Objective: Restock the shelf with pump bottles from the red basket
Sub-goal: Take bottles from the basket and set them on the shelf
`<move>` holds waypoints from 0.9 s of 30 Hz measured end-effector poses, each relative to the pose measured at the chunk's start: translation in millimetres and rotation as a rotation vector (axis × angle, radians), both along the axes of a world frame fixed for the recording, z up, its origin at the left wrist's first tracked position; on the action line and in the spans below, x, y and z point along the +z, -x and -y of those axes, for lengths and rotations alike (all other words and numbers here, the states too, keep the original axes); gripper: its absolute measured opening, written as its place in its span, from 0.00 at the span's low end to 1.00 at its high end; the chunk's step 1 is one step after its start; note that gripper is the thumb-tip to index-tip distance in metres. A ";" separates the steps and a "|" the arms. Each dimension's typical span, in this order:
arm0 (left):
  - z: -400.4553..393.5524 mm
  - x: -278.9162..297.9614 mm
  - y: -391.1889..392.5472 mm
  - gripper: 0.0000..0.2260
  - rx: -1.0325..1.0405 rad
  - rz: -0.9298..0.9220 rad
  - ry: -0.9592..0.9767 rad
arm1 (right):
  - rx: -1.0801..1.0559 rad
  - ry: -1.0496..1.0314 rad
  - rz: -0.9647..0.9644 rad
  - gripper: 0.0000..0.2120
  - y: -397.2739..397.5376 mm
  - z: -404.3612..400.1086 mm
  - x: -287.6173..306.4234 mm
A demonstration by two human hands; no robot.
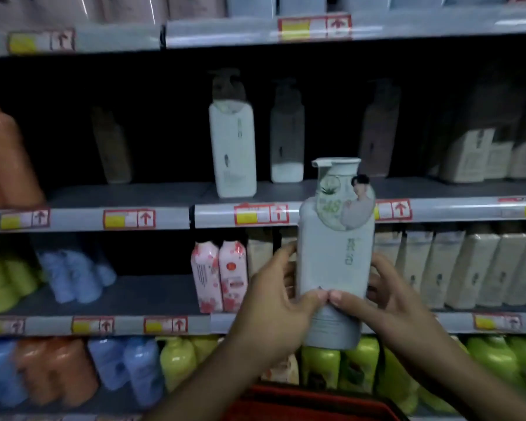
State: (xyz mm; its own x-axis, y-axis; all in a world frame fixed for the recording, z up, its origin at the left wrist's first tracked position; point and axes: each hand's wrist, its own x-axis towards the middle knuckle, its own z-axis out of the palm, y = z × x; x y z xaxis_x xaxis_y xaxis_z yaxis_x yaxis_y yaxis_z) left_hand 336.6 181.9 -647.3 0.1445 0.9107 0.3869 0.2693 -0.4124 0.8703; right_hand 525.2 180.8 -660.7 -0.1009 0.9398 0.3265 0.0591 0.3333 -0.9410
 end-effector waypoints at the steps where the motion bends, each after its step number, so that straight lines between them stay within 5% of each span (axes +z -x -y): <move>1: -5.8 6.1 -5.3 0.28 -0.011 0.003 -0.035 | -0.012 -0.055 0.003 0.26 -3.1 -6.1 8.0; 12: -133.9 107.5 -32.3 0.26 0.119 0.083 -0.314 | -0.274 -0.524 0.316 0.28 -10.6 -137.2 123.5; 20: -191.7 103.9 -27.3 0.25 0.349 0.149 -0.218 | -0.113 -0.389 0.348 0.31 10.0 -216.6 136.7; 27: -186.6 108.7 -18.1 0.26 0.396 -0.101 -0.202 | -0.186 -0.247 0.259 0.28 15.8 -225.1 116.3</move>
State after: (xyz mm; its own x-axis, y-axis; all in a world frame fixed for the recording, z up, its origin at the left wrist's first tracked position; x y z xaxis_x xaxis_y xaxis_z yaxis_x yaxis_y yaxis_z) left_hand 354.8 368.5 -538.7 -0.1535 0.8114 0.5640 0.5197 -0.4191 0.7445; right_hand 509.4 405.9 -544.5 -0.0448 0.8462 0.5310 0.3649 0.5087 -0.7798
